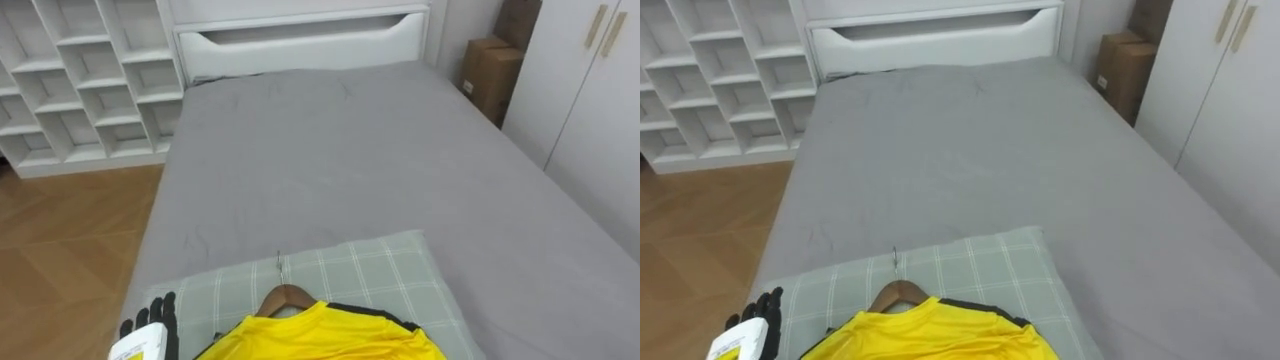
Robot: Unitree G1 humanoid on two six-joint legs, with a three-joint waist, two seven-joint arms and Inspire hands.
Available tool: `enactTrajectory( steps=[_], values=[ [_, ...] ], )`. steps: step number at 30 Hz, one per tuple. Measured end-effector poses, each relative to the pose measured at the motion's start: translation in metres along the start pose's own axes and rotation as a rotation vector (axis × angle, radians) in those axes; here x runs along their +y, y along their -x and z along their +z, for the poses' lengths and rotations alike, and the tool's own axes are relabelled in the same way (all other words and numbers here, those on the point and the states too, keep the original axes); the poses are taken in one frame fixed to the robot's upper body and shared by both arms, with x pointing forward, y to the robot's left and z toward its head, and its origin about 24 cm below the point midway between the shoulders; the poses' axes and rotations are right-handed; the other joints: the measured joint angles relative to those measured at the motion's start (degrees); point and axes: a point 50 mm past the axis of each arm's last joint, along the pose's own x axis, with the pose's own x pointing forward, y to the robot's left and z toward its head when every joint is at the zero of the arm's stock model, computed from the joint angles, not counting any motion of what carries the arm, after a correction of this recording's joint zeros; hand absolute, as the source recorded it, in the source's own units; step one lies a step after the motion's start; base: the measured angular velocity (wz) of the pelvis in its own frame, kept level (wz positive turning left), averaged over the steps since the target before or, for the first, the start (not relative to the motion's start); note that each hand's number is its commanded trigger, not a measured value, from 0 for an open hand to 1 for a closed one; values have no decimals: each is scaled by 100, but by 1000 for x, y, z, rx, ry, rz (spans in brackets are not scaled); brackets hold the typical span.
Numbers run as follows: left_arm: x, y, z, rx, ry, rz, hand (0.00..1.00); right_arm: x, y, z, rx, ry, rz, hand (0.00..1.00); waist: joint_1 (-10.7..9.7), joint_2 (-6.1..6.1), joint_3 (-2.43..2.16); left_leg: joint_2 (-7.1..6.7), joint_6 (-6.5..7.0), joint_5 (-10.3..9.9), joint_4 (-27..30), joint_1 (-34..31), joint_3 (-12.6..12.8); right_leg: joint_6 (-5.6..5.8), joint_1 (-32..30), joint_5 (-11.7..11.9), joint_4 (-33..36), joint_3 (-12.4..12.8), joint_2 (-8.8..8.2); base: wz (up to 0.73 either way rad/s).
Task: Hang clothes
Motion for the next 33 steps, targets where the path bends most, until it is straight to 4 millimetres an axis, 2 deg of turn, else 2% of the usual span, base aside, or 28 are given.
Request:
enactTrajectory(
  steps=[3,5,7,8,10,18,25,33],
  values=[
    [5,-6,4,-10,0,13,0,0,0,-4,13,3,-1,0,-18,-112,-46,-1,4,2,36,-100,-1,1,-74,1,14,-2,-6,0],
    [8,-10,7,-14,-1,20,0,0,0,-5,18,3,-4,0,-32,-152,-52,4,6,2,70,-149,3,4,-100,13,38,-1,-9,0],
    [10,-11,8,-15,-5,24,0,0,0,-5,24,3,-5,0,-109,-137,-58,7,21,-8,74,-196,22,4,-184,15,72,11,-9,-4],
    [11,-13,9,-13,-7,26,0,0,0,-6,28,2,-6,0,-111,-114,-50,10,22,-9,72,-225,59,5,-273,15,106,37,-9,-12],
    [13,-15,7,-4,-17,28,0,0,0,-6,36,2,-8,0,-113,-85,-65,12,23,-9,68,-305,114,5,-362,16,124,99,-5,-18],
    [33,-34,15,-11,-25,69,0,-3,1,-15,78,-21,-6,0,-182,-108,-44,15,42,3,87,-491,177,18,-565,41,188,148,-8,-4],
    [24,-34,15,15,1,-6,0,-2,0,-9,63,-8,-4,0,-344,-115,-38,13,54,10,86,-604,179,20,-685,48,193,151,-15,0],
    [16,-36,7,89,40,-115,0,-1,0,2,31,24,-1,0,-440,-193,9,14,68,23,102,-703,185,18,-780,60,206,155,-17,0]
  ],
)
